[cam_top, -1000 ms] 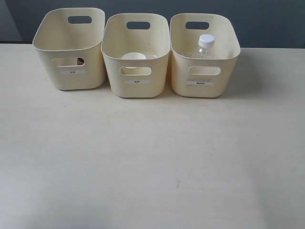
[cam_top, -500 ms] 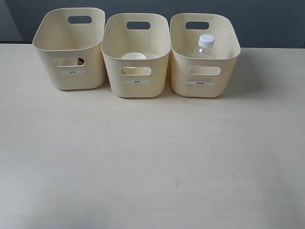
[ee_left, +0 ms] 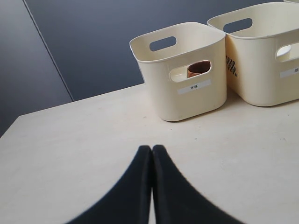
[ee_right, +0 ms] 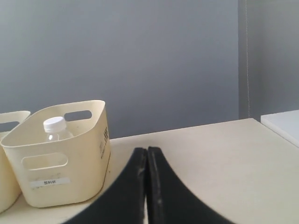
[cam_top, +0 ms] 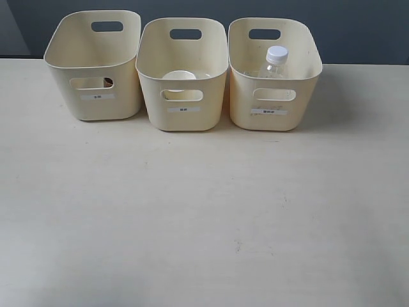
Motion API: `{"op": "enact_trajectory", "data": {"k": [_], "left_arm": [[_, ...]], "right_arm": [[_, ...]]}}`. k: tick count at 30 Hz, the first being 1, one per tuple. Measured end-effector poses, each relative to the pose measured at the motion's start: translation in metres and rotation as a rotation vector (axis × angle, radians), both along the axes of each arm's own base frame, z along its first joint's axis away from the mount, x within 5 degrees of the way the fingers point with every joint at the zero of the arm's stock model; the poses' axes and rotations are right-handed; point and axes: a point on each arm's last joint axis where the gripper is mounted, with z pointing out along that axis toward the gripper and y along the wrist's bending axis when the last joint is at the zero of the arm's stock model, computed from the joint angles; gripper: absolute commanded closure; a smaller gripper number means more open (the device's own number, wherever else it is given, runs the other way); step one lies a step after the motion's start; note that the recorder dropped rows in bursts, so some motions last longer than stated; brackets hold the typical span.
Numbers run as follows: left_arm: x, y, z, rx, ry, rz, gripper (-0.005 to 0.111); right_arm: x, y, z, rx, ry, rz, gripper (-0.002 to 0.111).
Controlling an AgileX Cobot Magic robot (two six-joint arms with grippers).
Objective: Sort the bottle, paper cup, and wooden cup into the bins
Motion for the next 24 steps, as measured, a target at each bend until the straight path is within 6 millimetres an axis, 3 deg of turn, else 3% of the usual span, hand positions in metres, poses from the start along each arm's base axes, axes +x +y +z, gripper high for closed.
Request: {"op": "enact_trajectory", "data": {"k": [11,19,24], "left_arm": [[0.0,0.0,0.0,0.0,0.0,0.0,0.107],[0.0,0.0,0.0,0.0,0.0,0.0,0.107],[0.0,0.0,0.0,0.0,0.0,0.0,0.107]], "right_arm": [[-0.0002,-0.0006,-0.0071,-0.258,0.102,0.009,0.109],[-0.0001,-0.0002,-0.0071,-0.268,0.103,0.015,0.109],[0.0,0.0008,-0.0067,-0.189,0.09,0.024,0.109]]}}
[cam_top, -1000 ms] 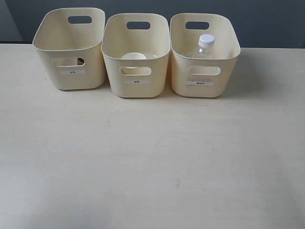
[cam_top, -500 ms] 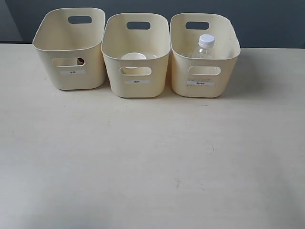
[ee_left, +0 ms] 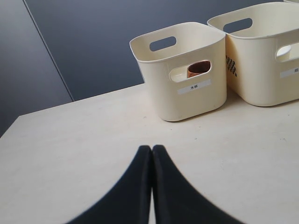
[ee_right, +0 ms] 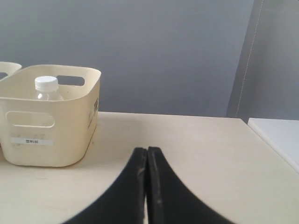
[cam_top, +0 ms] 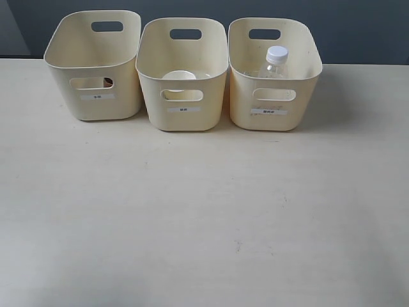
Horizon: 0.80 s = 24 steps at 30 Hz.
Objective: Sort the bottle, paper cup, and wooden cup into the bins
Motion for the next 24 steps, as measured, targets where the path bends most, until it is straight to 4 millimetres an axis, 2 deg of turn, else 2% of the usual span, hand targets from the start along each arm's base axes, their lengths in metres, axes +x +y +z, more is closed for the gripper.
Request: {"op": "enact_trajectory", "data": {"k": [24], "left_arm": [[0.0,0.0,0.0,0.0,0.0,0.0,0.107]], "right_arm": [[0.0,-0.0002,0.0007,0.08,-0.014,-0.014,0.109]]}}
